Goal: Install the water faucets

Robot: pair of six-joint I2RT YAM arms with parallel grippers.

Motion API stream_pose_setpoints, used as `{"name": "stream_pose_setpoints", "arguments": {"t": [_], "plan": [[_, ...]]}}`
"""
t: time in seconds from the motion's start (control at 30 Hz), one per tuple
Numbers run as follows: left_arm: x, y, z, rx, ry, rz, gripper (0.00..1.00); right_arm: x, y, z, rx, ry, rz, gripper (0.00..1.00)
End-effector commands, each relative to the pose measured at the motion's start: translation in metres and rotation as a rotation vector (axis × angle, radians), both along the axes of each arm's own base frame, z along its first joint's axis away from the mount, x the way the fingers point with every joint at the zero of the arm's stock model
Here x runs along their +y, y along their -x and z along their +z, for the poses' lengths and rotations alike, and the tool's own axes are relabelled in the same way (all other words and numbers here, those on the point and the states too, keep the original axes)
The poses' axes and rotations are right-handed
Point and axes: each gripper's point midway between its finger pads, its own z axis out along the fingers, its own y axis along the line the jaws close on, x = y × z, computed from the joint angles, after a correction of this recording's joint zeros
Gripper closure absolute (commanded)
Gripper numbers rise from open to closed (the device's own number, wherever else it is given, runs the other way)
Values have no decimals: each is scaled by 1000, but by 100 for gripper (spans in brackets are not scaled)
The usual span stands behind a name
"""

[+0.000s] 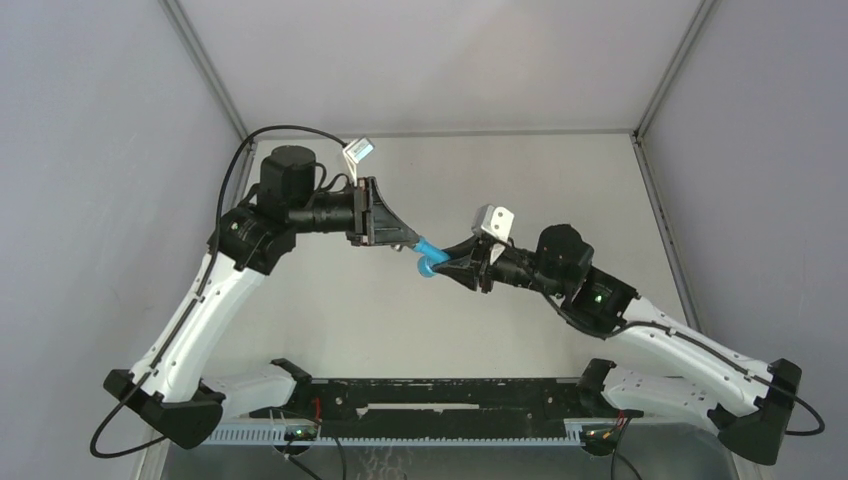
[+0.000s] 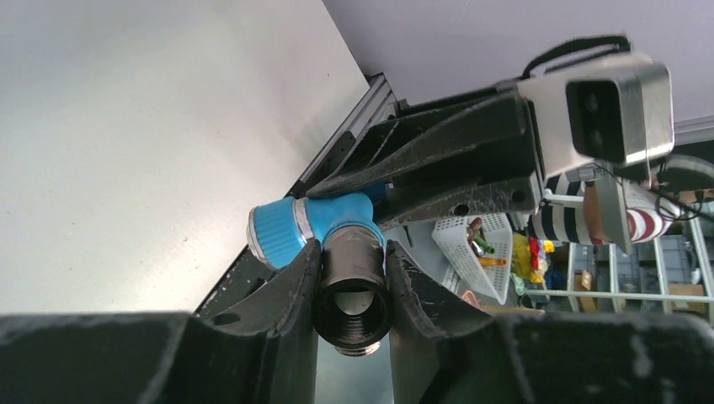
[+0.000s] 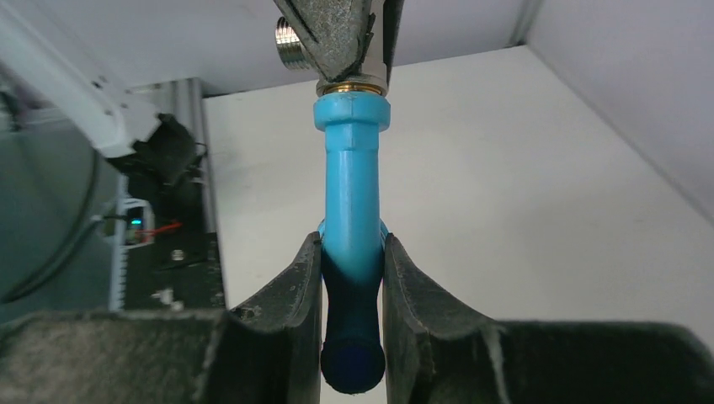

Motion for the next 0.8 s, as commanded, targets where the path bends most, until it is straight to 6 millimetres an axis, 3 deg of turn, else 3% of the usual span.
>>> {"name": "stream_pose_setpoints", "arguments": {"t": [0.0,0.2,0.43,0.63,0.77], "plan": [[0,12,23,-156,64,-63,100,11,42,25,209,-95,289,100],[0,17,27,-216,77,-71,100,7,39,30,344,-137,381,100],[0,20,32,-261,91,-91,100,3,45,36,358,-152,438,100],[5,27,42,-373,128,-101,100,0,53,41,379,-157,507,100],[9,40,52,-587,169,-119,100,-3,53,40,394,-153,522,100]]}}
